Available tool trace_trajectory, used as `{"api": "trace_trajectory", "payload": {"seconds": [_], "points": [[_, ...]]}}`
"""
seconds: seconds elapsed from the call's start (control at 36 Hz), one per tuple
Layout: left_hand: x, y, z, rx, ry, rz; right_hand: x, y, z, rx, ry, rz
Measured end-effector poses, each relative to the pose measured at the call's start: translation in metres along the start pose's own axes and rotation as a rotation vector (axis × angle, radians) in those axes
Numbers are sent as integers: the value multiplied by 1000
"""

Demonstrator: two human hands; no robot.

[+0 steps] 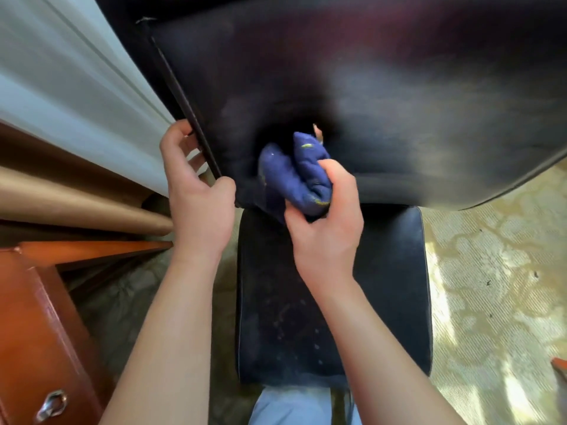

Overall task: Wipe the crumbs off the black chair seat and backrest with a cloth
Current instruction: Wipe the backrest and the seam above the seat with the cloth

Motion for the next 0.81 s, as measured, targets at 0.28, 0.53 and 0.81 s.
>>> {"api": "trace_trajectory", "payload": {"seconds": [0.28, 0.53, 0.81], "points": [[0, -2, 0, -8, 3, 21, -49, -25, -18, 2, 126, -290], [-6, -13, 6, -17, 67, 130, 26, -17, 13, -55, 113, -36], [-6, -14, 7, -1, 102, 148, 60, -2, 12, -153, 245, 187]]}}
Point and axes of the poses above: each hand's wrist, its own y-axis away from the middle knuckle, its own x-axis out of the palm, z = x × y, the point moved 8 cm from there along -y, towards the middle knuckle, and after that the axes turned 3 degrees about -x, right-handed, at the moved point
